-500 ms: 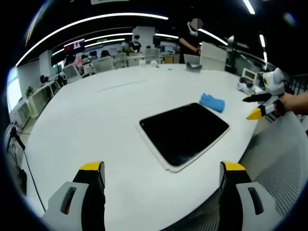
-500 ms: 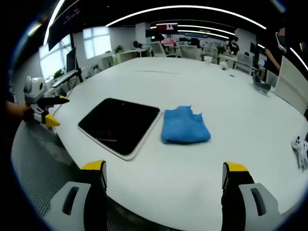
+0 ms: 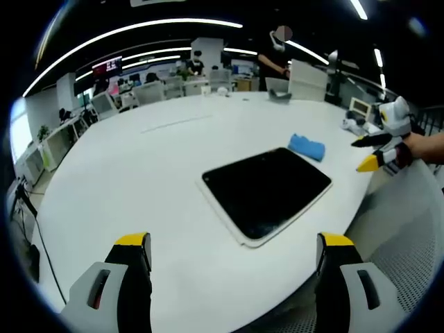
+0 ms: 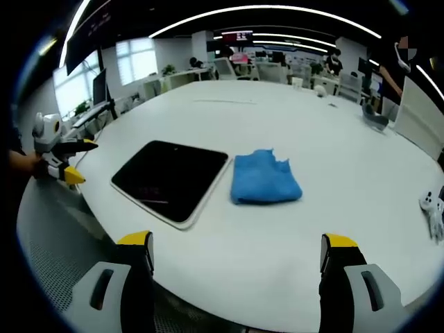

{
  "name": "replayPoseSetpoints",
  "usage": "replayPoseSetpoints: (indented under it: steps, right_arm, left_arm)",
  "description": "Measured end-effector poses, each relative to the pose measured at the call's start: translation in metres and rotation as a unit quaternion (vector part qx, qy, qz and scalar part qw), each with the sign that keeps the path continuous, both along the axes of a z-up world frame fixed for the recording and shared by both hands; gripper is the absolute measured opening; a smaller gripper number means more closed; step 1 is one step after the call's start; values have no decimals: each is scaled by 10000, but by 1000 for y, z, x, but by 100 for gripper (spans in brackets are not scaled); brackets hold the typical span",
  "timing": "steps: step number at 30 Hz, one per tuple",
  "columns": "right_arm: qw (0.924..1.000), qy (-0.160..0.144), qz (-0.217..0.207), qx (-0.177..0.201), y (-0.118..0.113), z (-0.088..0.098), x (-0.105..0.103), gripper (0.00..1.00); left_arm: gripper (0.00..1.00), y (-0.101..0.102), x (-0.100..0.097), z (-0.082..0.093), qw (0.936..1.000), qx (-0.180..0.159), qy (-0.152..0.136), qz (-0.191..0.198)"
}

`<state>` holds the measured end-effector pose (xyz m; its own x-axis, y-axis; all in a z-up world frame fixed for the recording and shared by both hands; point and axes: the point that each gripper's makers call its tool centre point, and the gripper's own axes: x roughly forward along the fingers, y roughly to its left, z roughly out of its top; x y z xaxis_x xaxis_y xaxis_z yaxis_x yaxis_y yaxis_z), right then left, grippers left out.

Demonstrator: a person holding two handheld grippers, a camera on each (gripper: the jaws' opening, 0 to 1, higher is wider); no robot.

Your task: Wipe the mirror surface with the cleaning cloth until all visible marks leave the cleaned area.

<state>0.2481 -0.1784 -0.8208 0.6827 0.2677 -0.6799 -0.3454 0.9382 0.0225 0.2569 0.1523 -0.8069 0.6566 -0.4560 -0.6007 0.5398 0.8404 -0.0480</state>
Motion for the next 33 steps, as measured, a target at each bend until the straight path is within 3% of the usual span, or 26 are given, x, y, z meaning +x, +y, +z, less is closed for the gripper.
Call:
replayPoseSetpoints:
  steps: [2,5,12,19,33]
  right_arm:
    - [10000,-28,-6,18,0,1,0,100]
    - [9999,-121,25,-46,0,5,2,100]
    - [9998,-157,89,70,4,6,3,100]
    - [9999,-110,-50,79,-1,7,3,100]
    - [9999,87,-63,48,-3,3,-1,100]
  left_arm:
    - [100,-1,-1,0,10000,-1,21,-14]
    - [100,1,3,5,9998,61,-193,19]
    - [100,3,3,3,9999,11,-94,106]
    - [100,5,5,7,9996,19,-246,132]
    - [100,6,4,6,9997,70,-165,176]
